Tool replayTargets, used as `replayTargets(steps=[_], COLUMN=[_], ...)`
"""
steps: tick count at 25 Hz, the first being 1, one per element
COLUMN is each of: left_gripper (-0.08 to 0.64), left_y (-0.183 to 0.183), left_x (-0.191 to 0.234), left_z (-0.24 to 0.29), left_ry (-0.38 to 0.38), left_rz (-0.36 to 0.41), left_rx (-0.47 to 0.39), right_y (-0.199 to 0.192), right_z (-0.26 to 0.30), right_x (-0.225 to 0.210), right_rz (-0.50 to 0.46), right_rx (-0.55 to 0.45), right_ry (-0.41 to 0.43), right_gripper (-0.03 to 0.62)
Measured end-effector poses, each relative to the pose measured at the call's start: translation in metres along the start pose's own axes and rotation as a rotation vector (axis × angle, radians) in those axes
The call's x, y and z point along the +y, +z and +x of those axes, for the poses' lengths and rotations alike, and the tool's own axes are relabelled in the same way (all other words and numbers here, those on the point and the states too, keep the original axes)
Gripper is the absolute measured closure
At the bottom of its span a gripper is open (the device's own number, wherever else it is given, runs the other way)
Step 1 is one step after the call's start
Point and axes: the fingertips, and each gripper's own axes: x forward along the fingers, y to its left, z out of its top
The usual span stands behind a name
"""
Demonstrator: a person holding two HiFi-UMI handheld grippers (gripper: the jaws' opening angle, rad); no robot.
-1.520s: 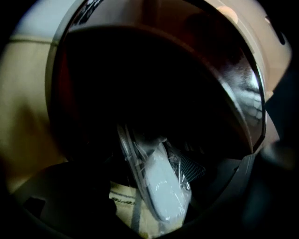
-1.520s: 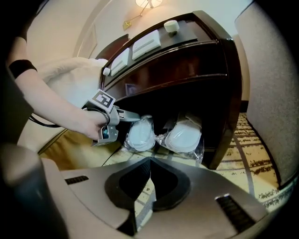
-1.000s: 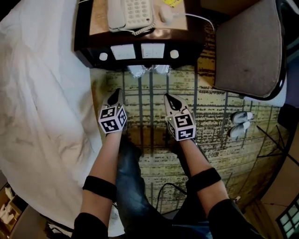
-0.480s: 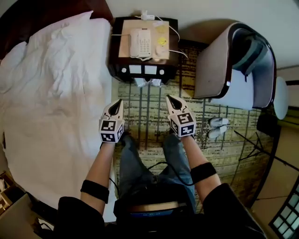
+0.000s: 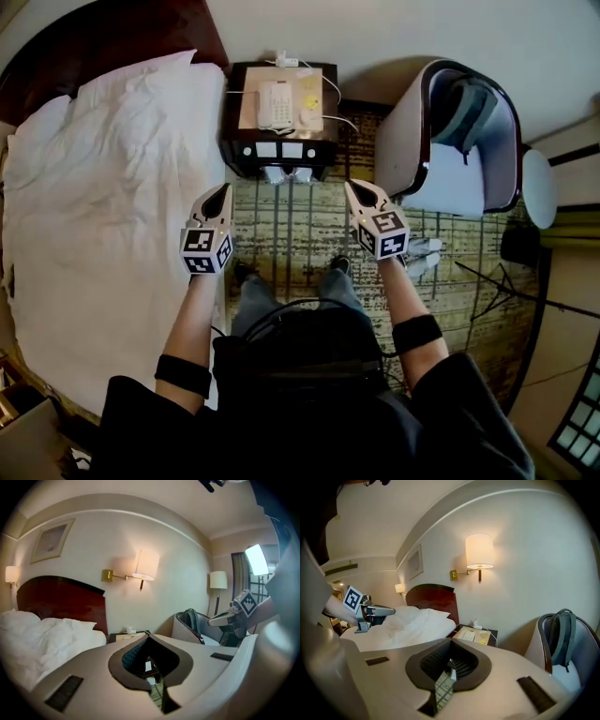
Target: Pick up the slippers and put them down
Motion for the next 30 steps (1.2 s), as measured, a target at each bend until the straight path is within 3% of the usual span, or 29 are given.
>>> replayTargets(steps=[8, 30], left_gripper=[0.551, 0.551], left_y=[0.009, -0.004], left_x=[0.002, 0.005], left_z=[-0.022, -0.035], left_ry=[-0.009, -0.014], left_rz=[-0.002, -0.021], left_rx=[-0.028, -0.017], right_y=[0.016, 0.011], right_z=[-0.031, -0.023], right_x=[-0.009, 0.018], right_rz=[0.032, -0.025], right_rx=[-0.036, 0.005], right_ry=[-0.064, -0.032], right_gripper=[0.592, 0.592])
